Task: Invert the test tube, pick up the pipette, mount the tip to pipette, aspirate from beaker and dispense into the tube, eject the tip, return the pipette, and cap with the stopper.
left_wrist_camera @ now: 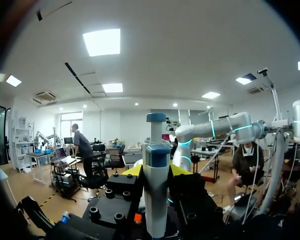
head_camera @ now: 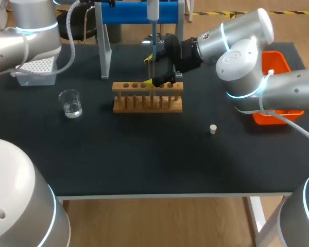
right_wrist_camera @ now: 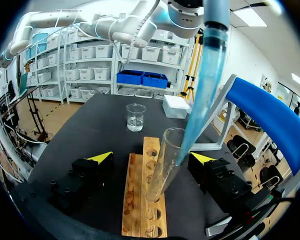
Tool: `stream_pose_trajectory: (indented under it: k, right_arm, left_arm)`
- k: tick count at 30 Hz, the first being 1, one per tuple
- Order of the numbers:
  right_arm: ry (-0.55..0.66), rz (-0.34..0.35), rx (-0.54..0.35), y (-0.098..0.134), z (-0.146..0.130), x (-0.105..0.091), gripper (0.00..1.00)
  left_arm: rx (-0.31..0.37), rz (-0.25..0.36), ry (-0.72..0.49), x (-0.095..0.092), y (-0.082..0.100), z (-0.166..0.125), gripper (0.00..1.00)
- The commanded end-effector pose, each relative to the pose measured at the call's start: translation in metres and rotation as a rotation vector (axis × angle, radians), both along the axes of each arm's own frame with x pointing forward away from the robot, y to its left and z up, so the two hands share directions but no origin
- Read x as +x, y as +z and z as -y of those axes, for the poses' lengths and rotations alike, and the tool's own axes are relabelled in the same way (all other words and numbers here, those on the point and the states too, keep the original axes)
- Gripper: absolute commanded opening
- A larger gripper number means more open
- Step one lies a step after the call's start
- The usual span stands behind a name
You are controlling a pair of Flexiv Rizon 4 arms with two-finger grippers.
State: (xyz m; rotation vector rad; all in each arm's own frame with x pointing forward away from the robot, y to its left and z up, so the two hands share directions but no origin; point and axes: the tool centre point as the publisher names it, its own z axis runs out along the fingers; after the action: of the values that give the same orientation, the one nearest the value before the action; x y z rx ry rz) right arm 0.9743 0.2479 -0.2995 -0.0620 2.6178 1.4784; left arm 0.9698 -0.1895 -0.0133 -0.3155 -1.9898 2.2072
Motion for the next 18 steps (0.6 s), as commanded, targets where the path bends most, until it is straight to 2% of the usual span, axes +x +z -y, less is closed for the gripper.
stream_pose_trajectory:
  k: [1, 18]
  right_arm:
    - [0.000, 0.000, -0.001, 0.000, 0.001, -0.001, 1.00]
    - [0.000, 0.000, -0.001, 0.000, 0.001, -0.001, 1.00]
  left_arm:
    - [-0.001, 0.002, -0.009, 0.005, -0.001, 0.001, 0.00]
    - [-0.001, 0.018, -0.006, 0.004, 0.009, 0.000, 0.00]
